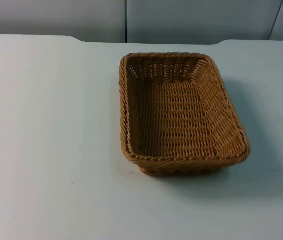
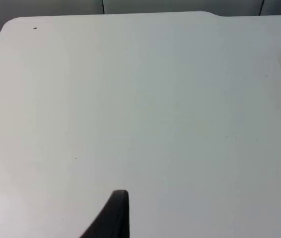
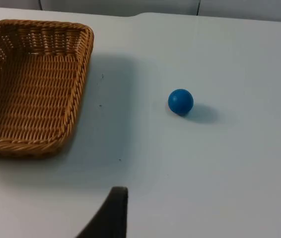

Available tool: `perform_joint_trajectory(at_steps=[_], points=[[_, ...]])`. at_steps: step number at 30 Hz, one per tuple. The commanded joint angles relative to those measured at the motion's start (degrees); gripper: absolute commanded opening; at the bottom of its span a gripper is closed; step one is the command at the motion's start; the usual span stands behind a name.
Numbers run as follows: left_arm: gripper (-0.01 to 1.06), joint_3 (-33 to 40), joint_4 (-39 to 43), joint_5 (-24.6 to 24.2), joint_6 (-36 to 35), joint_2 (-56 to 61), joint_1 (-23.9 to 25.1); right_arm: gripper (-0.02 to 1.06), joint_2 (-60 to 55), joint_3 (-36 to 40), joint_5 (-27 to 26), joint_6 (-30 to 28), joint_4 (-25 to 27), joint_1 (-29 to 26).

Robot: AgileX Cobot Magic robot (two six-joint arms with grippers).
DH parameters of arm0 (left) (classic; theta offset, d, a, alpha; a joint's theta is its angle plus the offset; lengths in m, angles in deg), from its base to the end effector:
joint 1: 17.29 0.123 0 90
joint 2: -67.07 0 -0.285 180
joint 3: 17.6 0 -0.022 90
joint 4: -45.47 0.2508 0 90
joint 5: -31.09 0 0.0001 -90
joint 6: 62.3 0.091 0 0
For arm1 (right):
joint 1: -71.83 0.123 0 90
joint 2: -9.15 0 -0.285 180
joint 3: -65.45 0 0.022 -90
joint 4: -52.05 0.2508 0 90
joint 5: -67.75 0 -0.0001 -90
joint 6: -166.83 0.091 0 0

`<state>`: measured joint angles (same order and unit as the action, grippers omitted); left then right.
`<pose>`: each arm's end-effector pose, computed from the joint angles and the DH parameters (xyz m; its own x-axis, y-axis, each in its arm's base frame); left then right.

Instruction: Pick up the basket with the left hand and place the ball into the basket with the right hand.

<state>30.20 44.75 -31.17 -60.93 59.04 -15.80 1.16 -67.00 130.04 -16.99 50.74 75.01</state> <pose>-0.0068 -0.0012 0.2789 -0.4709 0.0058 -0.8822 -0.0077 0.9999 0.0107 -0.0074 -0.0023 0.2801 -0.4617 -0.1030 -0.8810 -0.0735 0.9943 -0.0777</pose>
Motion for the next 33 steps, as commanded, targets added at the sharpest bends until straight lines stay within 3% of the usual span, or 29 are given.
perform_joint_trajectory(at_steps=[1,14,26,33], points=[[1.05,0.03,-0.98,0.62,-0.16,0.25,0.3,1.05,0.2,0.39,-0.62,-0.2,-0.15,-0.45],[1.05,-2.77,-8.24,2.05,-0.27,-2.34,0.3,1.05,0.2,0.39,-0.62,-0.2,-0.15,-0.45],[1.05,-12.15,-11.12,11.25,-0.3,-9.18,0.3,1.05,0.2,0.39,-0.62,-0.2,-0.15,-0.45],[1.05,-17.81,-12.91,12.78,-0.3,-16.96,0.3,1.05,0.2,0.39,-0.62,-0.2,-0.15,-0.45]])
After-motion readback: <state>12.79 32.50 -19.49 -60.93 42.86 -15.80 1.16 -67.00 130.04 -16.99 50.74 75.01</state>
